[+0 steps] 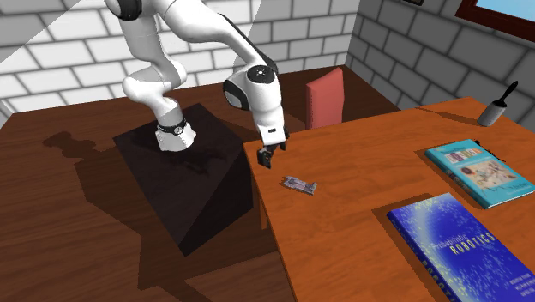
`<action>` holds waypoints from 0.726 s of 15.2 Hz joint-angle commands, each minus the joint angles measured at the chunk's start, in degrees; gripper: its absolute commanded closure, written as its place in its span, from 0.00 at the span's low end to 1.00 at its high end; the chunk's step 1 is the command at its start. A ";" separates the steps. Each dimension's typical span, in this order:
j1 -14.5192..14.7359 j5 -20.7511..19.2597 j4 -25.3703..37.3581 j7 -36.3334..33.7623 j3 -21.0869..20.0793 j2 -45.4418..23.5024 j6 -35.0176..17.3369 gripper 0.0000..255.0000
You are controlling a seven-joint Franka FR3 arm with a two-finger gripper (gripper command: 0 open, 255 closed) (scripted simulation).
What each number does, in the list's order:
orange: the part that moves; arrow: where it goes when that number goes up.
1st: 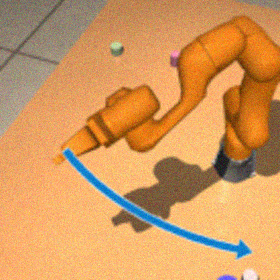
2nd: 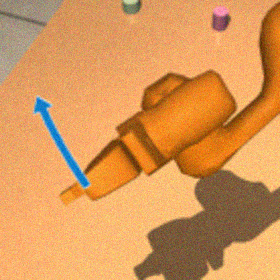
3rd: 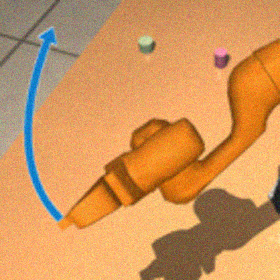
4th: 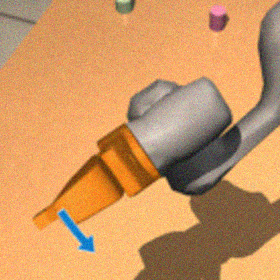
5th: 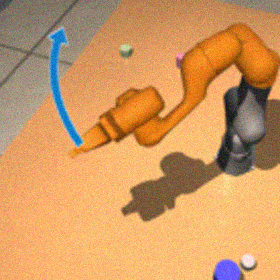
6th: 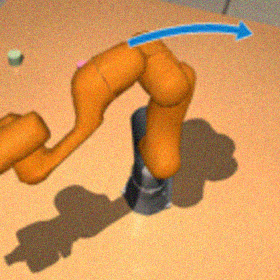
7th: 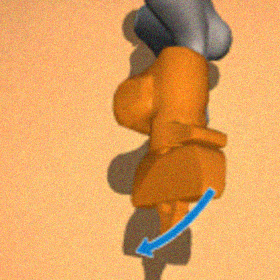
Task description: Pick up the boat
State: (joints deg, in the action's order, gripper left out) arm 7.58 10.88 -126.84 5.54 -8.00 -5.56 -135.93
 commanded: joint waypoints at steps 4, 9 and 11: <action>1.75 -1.75 7.55 -1.45 -0.77 -11.28 -3.06 0.00; 3.83 -3.58 16.23 -2.62 -0.85 -22.26 -4.60 0.00; 4.52 -4.08 19.14 -2.92 -0.78 -25.54 -4.73 0.00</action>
State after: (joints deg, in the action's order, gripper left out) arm 11.92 7.05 -109.35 2.59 -8.86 -29.37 -140.72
